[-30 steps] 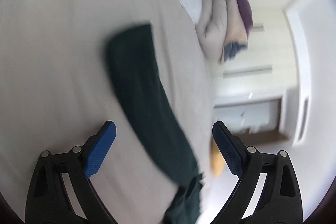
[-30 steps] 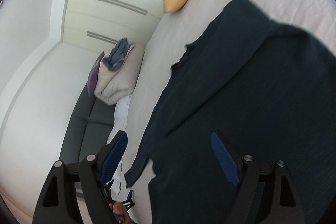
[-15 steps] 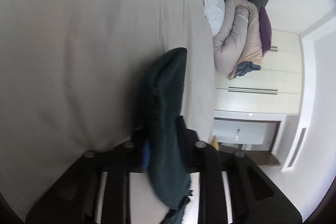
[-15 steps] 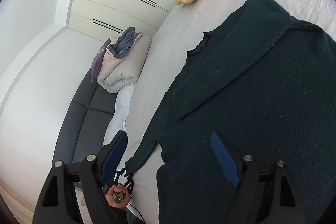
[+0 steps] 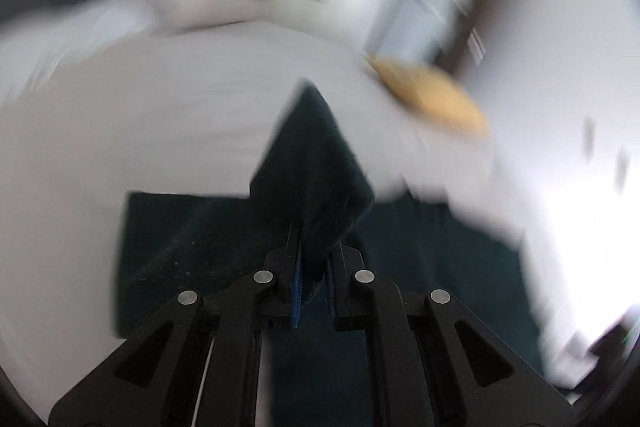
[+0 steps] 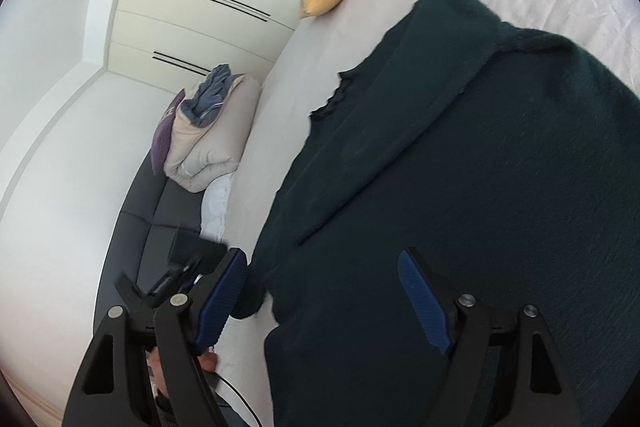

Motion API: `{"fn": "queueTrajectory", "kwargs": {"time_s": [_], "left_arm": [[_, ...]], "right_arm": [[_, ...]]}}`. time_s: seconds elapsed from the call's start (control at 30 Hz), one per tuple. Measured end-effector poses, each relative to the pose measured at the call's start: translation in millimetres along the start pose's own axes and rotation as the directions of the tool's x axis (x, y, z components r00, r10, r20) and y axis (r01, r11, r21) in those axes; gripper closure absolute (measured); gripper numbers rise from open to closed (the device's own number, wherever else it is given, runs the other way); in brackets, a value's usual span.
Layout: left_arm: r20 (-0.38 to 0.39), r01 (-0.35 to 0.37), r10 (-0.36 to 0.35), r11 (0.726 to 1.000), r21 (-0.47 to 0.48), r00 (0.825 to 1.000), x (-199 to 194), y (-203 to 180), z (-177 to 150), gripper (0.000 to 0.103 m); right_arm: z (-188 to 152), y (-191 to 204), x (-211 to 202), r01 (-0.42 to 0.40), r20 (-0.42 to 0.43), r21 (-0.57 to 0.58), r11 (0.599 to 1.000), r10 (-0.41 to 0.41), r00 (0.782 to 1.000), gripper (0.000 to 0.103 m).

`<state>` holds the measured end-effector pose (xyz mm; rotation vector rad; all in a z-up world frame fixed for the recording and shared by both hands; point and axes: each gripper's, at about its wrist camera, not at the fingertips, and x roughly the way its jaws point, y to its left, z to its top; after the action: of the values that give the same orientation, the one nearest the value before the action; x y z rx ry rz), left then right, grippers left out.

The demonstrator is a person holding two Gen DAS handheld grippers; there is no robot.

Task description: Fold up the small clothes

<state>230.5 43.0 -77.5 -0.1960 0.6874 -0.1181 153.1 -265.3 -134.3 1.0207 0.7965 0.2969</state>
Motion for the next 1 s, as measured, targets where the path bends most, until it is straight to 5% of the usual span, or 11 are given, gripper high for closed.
{"fn": "queueTrajectory", "kwargs": {"time_s": [0.07,0.17,0.33,0.6,0.67,0.73,0.8,1.0], "left_arm": [[-0.068,-0.008,0.019,0.987,0.158,0.998,28.9,-52.6,-32.0,0.095],[-0.141,-0.034,0.073,0.965,0.260,0.987,61.2,-84.3,-80.9,0.095],[-0.095,-0.046,0.071,0.971,0.235,0.993,56.3,-75.9,-96.6,0.095],[-0.089,-0.034,0.055,0.976,0.217,0.995,59.4,-79.8,-82.8,0.094],[-0.090,-0.029,0.049,0.977,0.213,0.995,58.9,-79.0,-82.4,0.095],[-0.089,-0.019,0.038,0.979,0.204,0.995,53.1,-78.5,-82.6,0.094],[-0.106,0.002,0.018,0.984,0.181,0.994,52.7,-73.5,-80.2,0.094],[-0.046,0.143,-0.141,0.989,0.030,0.989,4.7,-49.0,-72.8,0.085]], "right_arm": [[9.3,-3.1,4.7,0.007,-0.014,-0.006,1.000,-0.007,1.000,0.022],[23.9,-3.0,21.6,0.032,-0.062,-0.032,0.999,-0.034,0.997,0.022],[43.5,7.5,79.6,-0.020,-0.191,-0.037,0.999,0.012,0.981,0.022],[38.0,25.8,191.6,-0.039,-0.423,0.009,0.999,0.039,0.905,0.026],[35.6,29.2,208.9,-0.020,-0.449,-0.006,1.000,0.015,0.894,0.038],[35.1,33.4,223.4,-0.017,-0.471,-0.028,0.999,0.001,0.882,0.070],[32.9,41.2,230.0,0.000,-0.478,-0.089,0.996,-0.042,0.877,0.090],[51.3,63.9,198.0,0.013,-0.393,-0.262,0.965,-0.119,0.912,0.094]]}}
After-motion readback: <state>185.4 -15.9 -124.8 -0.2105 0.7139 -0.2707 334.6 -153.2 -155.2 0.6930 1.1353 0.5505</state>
